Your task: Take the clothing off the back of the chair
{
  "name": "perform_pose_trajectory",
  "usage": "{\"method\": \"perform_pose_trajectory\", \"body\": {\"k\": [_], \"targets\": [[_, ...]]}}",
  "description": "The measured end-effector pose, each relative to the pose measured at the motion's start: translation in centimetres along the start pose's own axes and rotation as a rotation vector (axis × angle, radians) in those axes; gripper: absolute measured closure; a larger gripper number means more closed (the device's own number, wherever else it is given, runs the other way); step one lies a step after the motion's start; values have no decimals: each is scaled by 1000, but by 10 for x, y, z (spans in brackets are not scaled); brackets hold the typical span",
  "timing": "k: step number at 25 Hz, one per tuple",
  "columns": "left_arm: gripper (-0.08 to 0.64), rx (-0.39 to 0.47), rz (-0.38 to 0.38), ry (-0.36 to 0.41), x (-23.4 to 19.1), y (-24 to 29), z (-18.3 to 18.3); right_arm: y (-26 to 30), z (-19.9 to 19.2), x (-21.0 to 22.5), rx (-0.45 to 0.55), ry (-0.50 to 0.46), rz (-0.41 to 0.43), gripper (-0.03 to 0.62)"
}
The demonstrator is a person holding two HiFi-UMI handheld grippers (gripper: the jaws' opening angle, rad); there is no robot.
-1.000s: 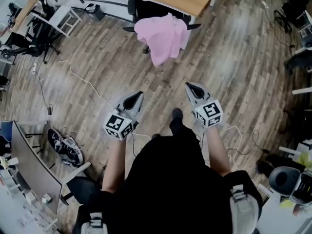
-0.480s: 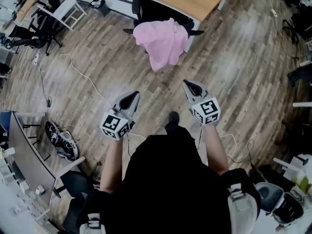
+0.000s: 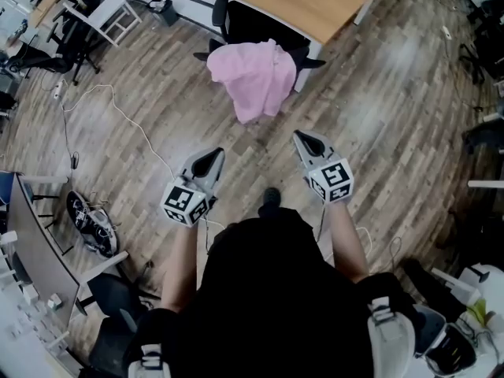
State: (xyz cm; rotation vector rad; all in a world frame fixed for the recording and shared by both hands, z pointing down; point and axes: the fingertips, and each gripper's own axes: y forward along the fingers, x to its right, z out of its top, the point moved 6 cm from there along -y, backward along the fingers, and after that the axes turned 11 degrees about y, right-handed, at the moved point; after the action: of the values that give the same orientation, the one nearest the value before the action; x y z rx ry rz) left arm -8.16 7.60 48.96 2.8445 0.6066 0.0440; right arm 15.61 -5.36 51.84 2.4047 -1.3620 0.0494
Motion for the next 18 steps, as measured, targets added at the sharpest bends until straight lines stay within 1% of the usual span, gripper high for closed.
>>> {"method": "perform_pose_trajectory", "body": {"k": [3, 6, 9, 11, 15, 18], "targets": [[554, -3, 10, -5, 1, 3, 4, -2, 4, 5, 3, 5, 5, 594], [554, 10, 21, -5, 4, 15, 7, -2, 4, 17, -22, -2, 11, 594], [554, 20, 29, 2, 8, 27, 7, 0, 1, 33, -13, -25, 25, 594], [554, 24, 34, 4, 8, 33, 6, -1, 2, 36, -10, -21, 28, 594], [554, 41, 49, -6, 10, 41, 10, -2, 1, 47, -25, -34, 41, 594], [554, 47, 58, -5, 11, 43, 12, -3, 4, 49, -54, -25, 33, 594]]}}
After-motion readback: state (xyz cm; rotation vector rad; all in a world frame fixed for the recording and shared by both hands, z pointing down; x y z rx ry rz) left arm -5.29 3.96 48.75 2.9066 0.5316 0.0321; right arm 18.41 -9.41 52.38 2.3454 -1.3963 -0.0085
